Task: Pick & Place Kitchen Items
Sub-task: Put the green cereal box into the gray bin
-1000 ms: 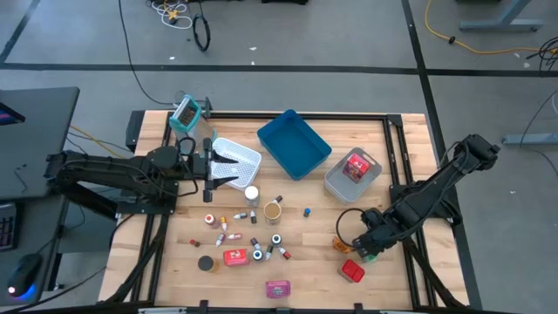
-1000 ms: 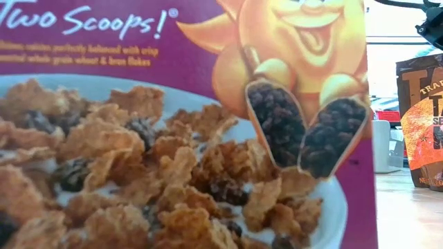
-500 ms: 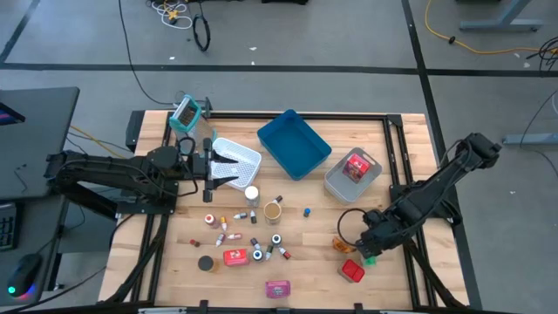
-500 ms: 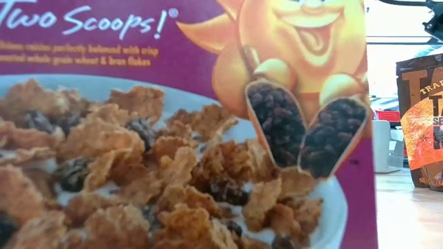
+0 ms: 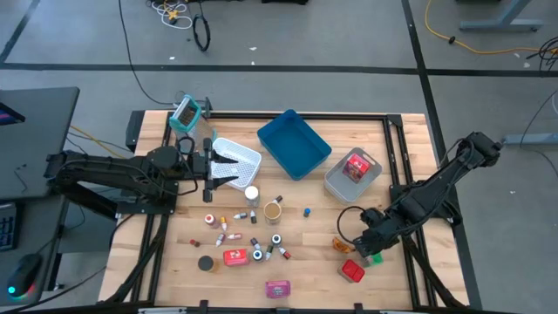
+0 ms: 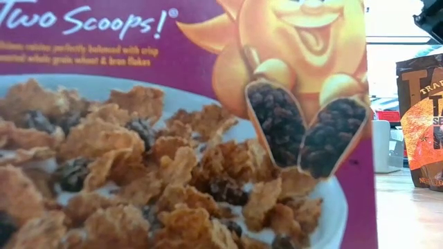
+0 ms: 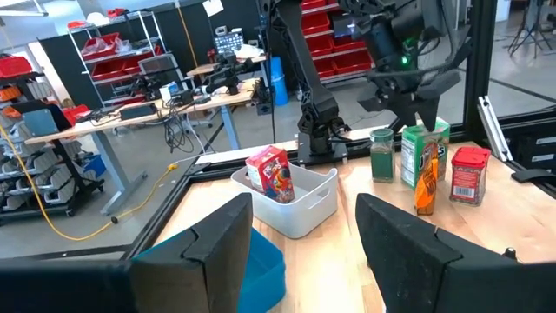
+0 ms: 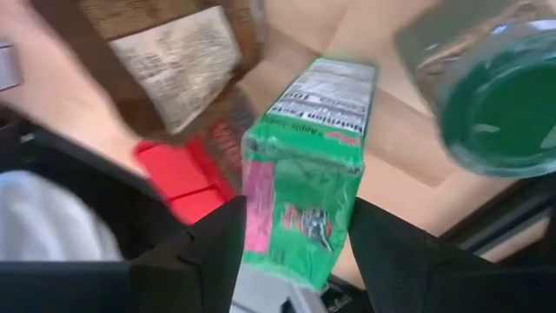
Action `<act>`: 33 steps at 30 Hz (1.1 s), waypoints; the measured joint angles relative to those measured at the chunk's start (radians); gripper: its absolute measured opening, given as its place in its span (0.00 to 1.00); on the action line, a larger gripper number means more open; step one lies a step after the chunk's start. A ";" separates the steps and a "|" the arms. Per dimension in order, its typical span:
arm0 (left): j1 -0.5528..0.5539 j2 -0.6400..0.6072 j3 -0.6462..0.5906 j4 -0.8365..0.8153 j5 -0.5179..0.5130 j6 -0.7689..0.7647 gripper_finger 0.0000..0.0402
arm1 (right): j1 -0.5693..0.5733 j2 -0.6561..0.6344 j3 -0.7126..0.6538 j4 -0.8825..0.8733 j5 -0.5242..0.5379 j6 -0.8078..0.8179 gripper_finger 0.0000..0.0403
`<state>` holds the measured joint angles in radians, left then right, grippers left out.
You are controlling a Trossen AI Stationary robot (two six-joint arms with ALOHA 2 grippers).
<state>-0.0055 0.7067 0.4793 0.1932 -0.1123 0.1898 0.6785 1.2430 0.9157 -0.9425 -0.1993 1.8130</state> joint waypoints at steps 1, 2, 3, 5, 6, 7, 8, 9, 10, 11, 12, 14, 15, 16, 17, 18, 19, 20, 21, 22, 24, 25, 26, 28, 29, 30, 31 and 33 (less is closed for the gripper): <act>0.000 0.000 0.000 0.000 0.000 0.000 0.53 | 0.000 0.006 0.001 -0.010 -0.002 0.000 0.52; 0.000 0.000 0.000 0.000 0.000 0.000 0.53 | 0.000 0.013 0.002 -0.021 -0.003 0.000 0.52; 0.000 0.000 0.000 0.000 0.000 0.000 0.53 | 0.000 0.019 0.002 -0.032 -0.003 -0.001 0.52; 0.000 0.000 0.000 0.000 0.000 0.000 0.53 | 0.000 0.029 0.003 -0.034 -0.003 -0.019 0.51; 0.000 0.000 0.000 0.000 0.000 0.000 0.53 | 0.000 0.032 0.003 -0.030 -0.002 -0.031 0.50; 0.000 0.000 0.000 0.000 0.000 0.000 0.53 | 0.000 0.035 0.003 -0.028 -0.002 -0.037 0.49; 0.000 0.000 0.000 0.000 0.000 0.000 0.53 | 0.000 0.038 0.004 -0.027 -0.002 -0.042 0.46; 0.000 0.000 0.000 0.000 0.000 0.000 0.53 | 0.000 0.041 0.005 -0.026 -0.002 -0.046 0.44; 0.000 0.000 0.000 0.000 0.000 0.000 0.53 | 0.000 0.044 0.005 -0.026 -0.002 -0.051 0.40; 0.000 0.000 0.000 0.000 0.000 0.000 0.53 | 0.000 0.046 0.005 -0.025 -0.002 -0.053 0.36; 0.000 0.000 0.000 -0.001 0.000 0.000 0.53 | 0.000 0.048 0.005 -0.026 -0.002 -0.057 0.32; 0.000 0.000 0.000 -0.001 0.000 0.000 0.53 | 0.000 0.050 0.005 -0.028 -0.002 -0.065 0.23; 0.000 0.000 0.000 -0.001 0.000 0.000 0.53 | 0.000 0.050 0.005 -0.028 0.000 -0.068 0.18; 0.000 0.000 0.000 -0.001 0.000 0.000 0.53 | -0.001 0.050 0.005 -0.028 0.000 -0.068 0.14; 0.000 0.000 0.000 -0.001 0.000 0.000 0.53 | -0.003 0.050 0.005 -0.028 0.000 -0.068 0.10; 0.000 0.000 0.000 -0.001 0.000 0.000 0.53 | -0.005 0.049 0.005 -0.028 0.000 -0.068 0.06; 0.000 0.000 0.000 -0.001 0.000 0.000 0.53 | -0.008 0.047 0.005 -0.027 -0.001 -0.068 0.03; 0.000 0.000 0.000 -0.001 0.000 0.000 0.53 | -0.011 0.044 0.004 -0.023 -0.002 -0.068 0.02; 0.000 0.000 0.000 -0.001 0.000 0.000 0.53 | -0.017 0.040 0.003 -0.017 -0.002 -0.068 0.02; 0.000 0.000 0.000 -0.001 0.000 0.000 0.53 | -0.023 0.035 0.002 -0.012 -0.002 -0.068 0.03; 0.000 0.000 0.000 -0.001 0.000 0.000 0.53 | -0.040 0.019 0.000 -0.010 0.005 -0.068 0.02; 0.000 0.000 0.000 -0.001 0.000 0.000 0.53 | -0.048 0.011 0.000 -0.011 0.009 -0.069 0.02; 0.000 0.000 0.000 -0.001 0.000 0.000 0.53 | -0.055 0.003 0.003 -0.011 0.010 -0.081 0.01; 0.000 0.000 0.000 0.000 0.000 0.001 0.53 | -0.064 -0.016 0.017 -0.011 0.011 -0.110 0.01; 0.000 0.000 0.000 0.000 0.000 0.004 0.53 | -0.069 -0.027 0.029 -0.011 0.014 -0.124 0.01; 0.000 0.000 0.000 -0.001 0.000 0.008 0.53 | -0.073 -0.036 0.042 -0.015 0.030 -0.134 0.01; 0.000 0.000 0.000 -0.001 0.000 0.009 0.53 | -0.077 -0.045 0.056 -0.026 0.061 -0.150 0.01; 0.000 0.000 0.000 0.000 0.000 0.009 0.53 | -0.088 -0.061 0.089 -0.059 0.133 -0.186 0.01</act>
<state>-0.0053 0.7067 0.4793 0.1928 -0.1120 0.1987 0.5903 1.1820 1.0046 -1.0011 -0.0663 1.6269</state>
